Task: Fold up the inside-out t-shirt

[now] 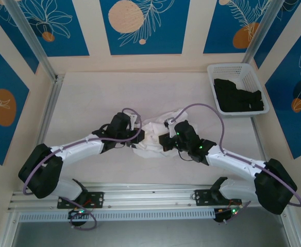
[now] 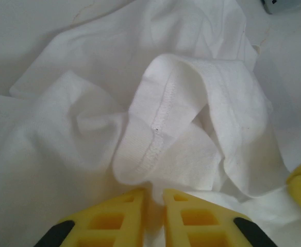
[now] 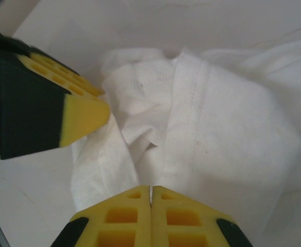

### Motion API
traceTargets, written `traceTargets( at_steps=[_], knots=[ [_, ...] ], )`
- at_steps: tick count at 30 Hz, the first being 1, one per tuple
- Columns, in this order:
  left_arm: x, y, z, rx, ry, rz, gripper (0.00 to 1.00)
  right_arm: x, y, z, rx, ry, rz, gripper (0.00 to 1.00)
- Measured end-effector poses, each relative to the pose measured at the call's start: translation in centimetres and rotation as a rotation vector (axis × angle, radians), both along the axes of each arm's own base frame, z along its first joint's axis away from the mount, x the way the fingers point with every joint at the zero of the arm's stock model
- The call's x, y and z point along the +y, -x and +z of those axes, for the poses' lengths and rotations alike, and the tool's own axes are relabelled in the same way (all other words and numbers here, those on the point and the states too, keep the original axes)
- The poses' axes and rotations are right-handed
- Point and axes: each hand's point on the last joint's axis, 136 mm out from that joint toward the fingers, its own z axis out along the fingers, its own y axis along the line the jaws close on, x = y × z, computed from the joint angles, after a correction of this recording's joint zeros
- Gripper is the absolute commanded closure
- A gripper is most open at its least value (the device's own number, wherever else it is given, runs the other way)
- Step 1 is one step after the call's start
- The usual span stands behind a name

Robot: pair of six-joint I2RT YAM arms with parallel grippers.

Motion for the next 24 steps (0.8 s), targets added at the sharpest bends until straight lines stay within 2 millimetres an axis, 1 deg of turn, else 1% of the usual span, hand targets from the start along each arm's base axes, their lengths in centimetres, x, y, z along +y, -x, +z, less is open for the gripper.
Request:
traceTargets(
  at_steps=[1,2,4,5,8,11,13,14,16,18,21,24],
  knots=[
    [0.0,0.0,0.0,-0.003,0.0,-0.002,0.99,-0.1,0.0,0.5,-0.011,-0.01,-0.006,1.0],
    [0.0,0.0,0.1,-0.005,-0.001,-0.003,1.0,-0.4,0.0,1.2,-0.026,-0.024,-0.016,1.0],
    [0.0,0.0,0.6,-0.017,0.006,-0.006,1.0,-1.0,0.0,2.3,-0.055,-0.049,-0.039,1.0],
    [0.0,0.0,1.2,-0.034,0.014,-0.01,1.0,-1.4,0.1,2.9,-0.069,-0.062,-0.052,1.0],
    [0.2,0.3,3.8,-0.116,0.062,-0.025,1.0,-2.6,0.6,3.7,-0.091,-0.094,-0.102,1.0],
    [0.5,1.4,6.9,-0.224,0.141,-0.058,1.0,-4.4,1.3,2.9,-0.09,-0.123,-0.168,1.0],
    [0.6,2.5,8.3,-0.281,0.193,-0.098,1.0,-5.5,2.0,1.9,-0.078,-0.146,-0.209,0.92],
    [0.5,3.2,8.8,-0.304,0.218,-0.127,1.0,-5.9,2.4,1.4,-0.072,-0.162,-0.222,0.86],
    [0.3,4.4,9.0,-0.33,0.244,-0.175,1.0,-6.5,3.1,0.4,-0.06,-0.178,-0.233,0.75],
    [0.4,4.8,9.1,-0.35,0.254,-0.202,1.0,-6.9,3.6,-0.9,-0.047,-0.151,-0.236,0.64],
    [0.1,5.4,9.1,-0.363,0.265,-0.249,1.0,-6.8,3.8,-1.5,-0.051,-0.101,-0.196,0.55],
    [-0.2,5.8,9.1,-0.367,0.275,-0.28,1.0,-6.0,3.8,-1.4,-0.06,-0.057,-0.139,0.5]
  ],
)
